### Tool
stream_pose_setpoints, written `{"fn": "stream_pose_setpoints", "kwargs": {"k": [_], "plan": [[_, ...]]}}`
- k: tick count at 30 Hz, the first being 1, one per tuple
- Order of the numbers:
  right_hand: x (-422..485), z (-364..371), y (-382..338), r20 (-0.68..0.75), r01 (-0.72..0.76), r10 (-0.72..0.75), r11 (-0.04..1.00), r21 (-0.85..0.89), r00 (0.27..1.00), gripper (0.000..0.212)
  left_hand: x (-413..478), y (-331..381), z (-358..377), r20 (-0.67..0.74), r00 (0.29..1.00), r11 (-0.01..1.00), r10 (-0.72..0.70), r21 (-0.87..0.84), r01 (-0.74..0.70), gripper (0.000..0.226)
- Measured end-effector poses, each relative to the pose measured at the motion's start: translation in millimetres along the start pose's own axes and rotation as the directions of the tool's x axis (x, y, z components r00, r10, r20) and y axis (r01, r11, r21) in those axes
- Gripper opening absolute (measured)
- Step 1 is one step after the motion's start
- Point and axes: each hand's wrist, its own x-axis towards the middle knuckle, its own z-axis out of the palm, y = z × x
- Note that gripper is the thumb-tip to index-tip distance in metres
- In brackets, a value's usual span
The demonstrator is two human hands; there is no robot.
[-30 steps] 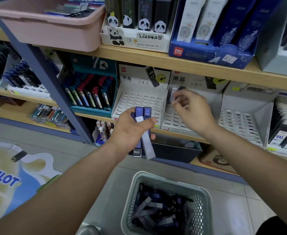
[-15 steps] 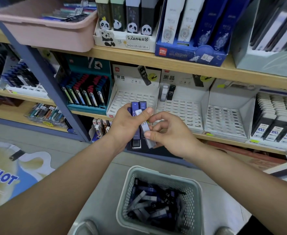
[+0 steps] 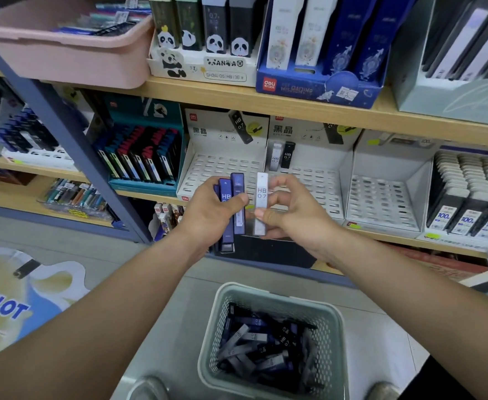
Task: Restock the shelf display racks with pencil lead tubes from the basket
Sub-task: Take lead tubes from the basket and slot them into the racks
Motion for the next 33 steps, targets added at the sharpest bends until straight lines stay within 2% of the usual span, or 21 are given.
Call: {"fn": "stream_pose_setpoints", "kwargs": {"k": [2, 3, 6, 11, 15, 21, 26, 30, 33], "plan": [[1.1, -8.5, -3.7, 0.004, 0.043, -0.042, 0.998, -0.055, 0.999, 0.060, 0.3, -1.6, -1.7, 0.016, 1.000, 1.000, -0.008, 0.029, 0.007, 0.025], [2.5, -12.9, -5.4, -0.013, 0.064, -0.065, 0.993, -0.095, 0.998, 0.062, 0.4, -2.6, -2.4, 0.027, 1.000, 0.999, -0.016, 0.035, 0.015, 0.025], [12.3, -27.4, -6.7, -0.166, 0.110, -0.138, 0.980, -0.168, 0.976, 0.048, -2.7, -1.8, -4.6, 0.065, 0.997, 0.999, -0.039, 0.023, 0.037, 0.023], [48.1, -53.1, -1.8, -0.417, 0.126, -0.238, 0.952, -0.278, 0.877, 0.018, -3.5, -2.3, -7.2, 0.090, 0.995, 0.999, -0.041, 0.026, 0.038, 0.022], [81.1, -64.7, -1.6, -0.523, 0.134, -0.336, 0.913, -0.386, 0.783, 0.024, -2.3, -3.8, -7.3, 0.109, 0.993, 0.999, -0.045, 0.006, 0.045, 0.020], [113.5, -63.6, 1.2, -0.467, 0.154, -0.394, 0.869, -0.470, 0.792, 0.033, -0.8, -4.6, -7.8, 0.098, 0.993, 0.998, -0.061, -0.016, 0.063, 0.015], [121.4, -68.4, 9.1, -0.413, 0.198, -0.432, 0.844, -0.499, 0.801, 0.030, -0.1, -4.4, -9.9, 0.087, 0.994, 0.997, -0.067, -0.026, 0.070, 0.014], [115.7, -66.0, 12.7, -0.266, 0.238, -0.494, 0.738, -0.631, 0.828, 0.013, -0.5, -2.8, -9.2, 0.089, 0.994, 0.997, -0.069, -0.024, 0.072, 0.017], [113.5, -62.4, 14.1, -0.187, 0.269, -0.541, 0.652, -0.710, 0.820, 0.010, -0.3, -2.1, -8.0, 0.088, 0.994, 0.997, -0.068, -0.019, 0.070, 0.019]]}}
